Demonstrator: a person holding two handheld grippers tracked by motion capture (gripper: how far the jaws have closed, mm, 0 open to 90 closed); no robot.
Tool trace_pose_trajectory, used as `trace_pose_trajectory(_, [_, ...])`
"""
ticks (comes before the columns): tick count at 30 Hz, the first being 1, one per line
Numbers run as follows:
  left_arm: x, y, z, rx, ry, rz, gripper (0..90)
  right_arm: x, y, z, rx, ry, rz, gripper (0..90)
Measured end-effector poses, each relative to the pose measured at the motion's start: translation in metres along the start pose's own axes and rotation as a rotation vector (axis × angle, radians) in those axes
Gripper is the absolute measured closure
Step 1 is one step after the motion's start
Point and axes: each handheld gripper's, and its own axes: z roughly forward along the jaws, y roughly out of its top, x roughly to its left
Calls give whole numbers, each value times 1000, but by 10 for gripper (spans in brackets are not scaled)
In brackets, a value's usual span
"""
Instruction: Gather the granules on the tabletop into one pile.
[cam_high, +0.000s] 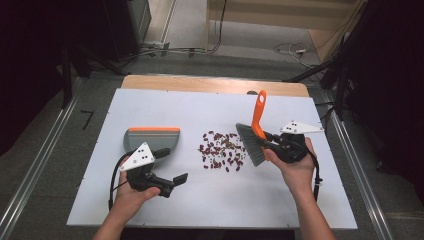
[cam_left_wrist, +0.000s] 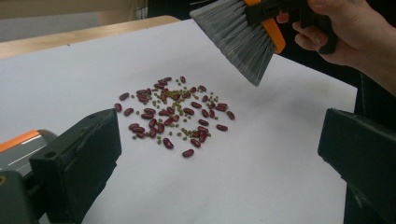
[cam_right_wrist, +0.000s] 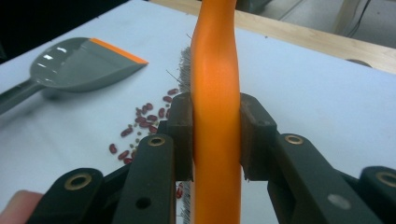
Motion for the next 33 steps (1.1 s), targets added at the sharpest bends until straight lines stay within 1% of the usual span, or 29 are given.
trace_pose_trajectory(1, [2, 0, -4, -9, 5, -9, 0, -1, 1, 2, 14, -13, -5, 685])
trace_pose_trajectory(3, [4, -1, -5, -14, 11, -10, 0, -3, 2, 6, 48, -36, -10, 685])
trace_pose_trajectory(4, [5, -1, -7, -17, 17, -17, 0, -5, 3, 8, 62, -37, -12, 685])
trace_pose_trajectory(6, [8, -2, -10, -17, 35, -19, 0, -8, 3, 12, 82, -35, 10, 685])
trace_pose_trajectory(9, [12, -3, -14, -13, 58, -18, 0, -11, 4, 16, 95, -44, 16, 685])
trace_pose_trajectory(11, [14, -4, -16, -15, 66, -14, 0, -13, 6, 21, 117, -65, 9, 685])
trace_pose_trajectory(12, [14, -4, -18, -14, 70, -11, 0, -14, 9, 26, 147, -89, -11, 685])
trace_pose_trajectory(13, [15, -4, -19, -18, 73, -9, 0, -15, 11, 29, 164, -103, -16, 685])
trace_pose_trajectory(15, [16, -4, -21, -16, 79, -3, 0, -16, 13, 31, 171, -112, -18, 685])
trace_pose_trajectory(16, [16, -4, -22, -18, 79, -4, 0, -20, 16, 36, 186, -125, -8, 685])
trace_pose_trajectory(17, [17, -5, -25, -21, 82, -8, 0, -21, 18, 38, 198, -139, -12, 685])
trace_pose_trajectory(18, [17, -5, -25, -21, 82, -8, 0, -21, 20, 41, 214, -156, -14, 685])
trace_pose_trajectory(19, [19, -5, -26, -26, 79, -12, 0, -21, 20, 41, 214, -156, -14, 685])
trace_pose_trajectory(20, [20, -6, -26, -31, 75, -21, 0, -22, 21, 45, 228, -170, -18, 685])
trace_pose_trajectory(22, [21, -6, -26, -35, 67, -26, 0, -22, 24, 52, 258, -196, -26, 685])
trace_pose_trajectory(24, [22, -7, -25, -31, 60, -24, 0, -23, 27, 59, 276, -215, -40, 685])
trace_pose_trajectory(25, [21, -7, -24, -25, 60, -20, 0, -24, 28, 66, 301, -234, -49, 685])
trace_pose_trajectory(26, [21, -7, -23, -19, 61, -13, 0, -24, 28, 66, 301, -234, -49, 685])
trace_pose_trajectory(28, [20, -7, -21, -15, 56, -11, 0, -24, 30, 73, 325, -258, -64, 685])
trace_pose_trajectory(29, [20, -7, -21, -16, 52, -10, 0, -24, 32, 80, 349, -278, -80, 686])
trace_pose_trajectory(30, [19, -7, -21, -15, 49, -10, 0, -24, 32, 80, 349, -278, -80, 686])
trace_pose_trajectory(33, [19, -5, -20, -21, 40, -14, 0, -16, 38, 94, 393, -304, -124, 686])
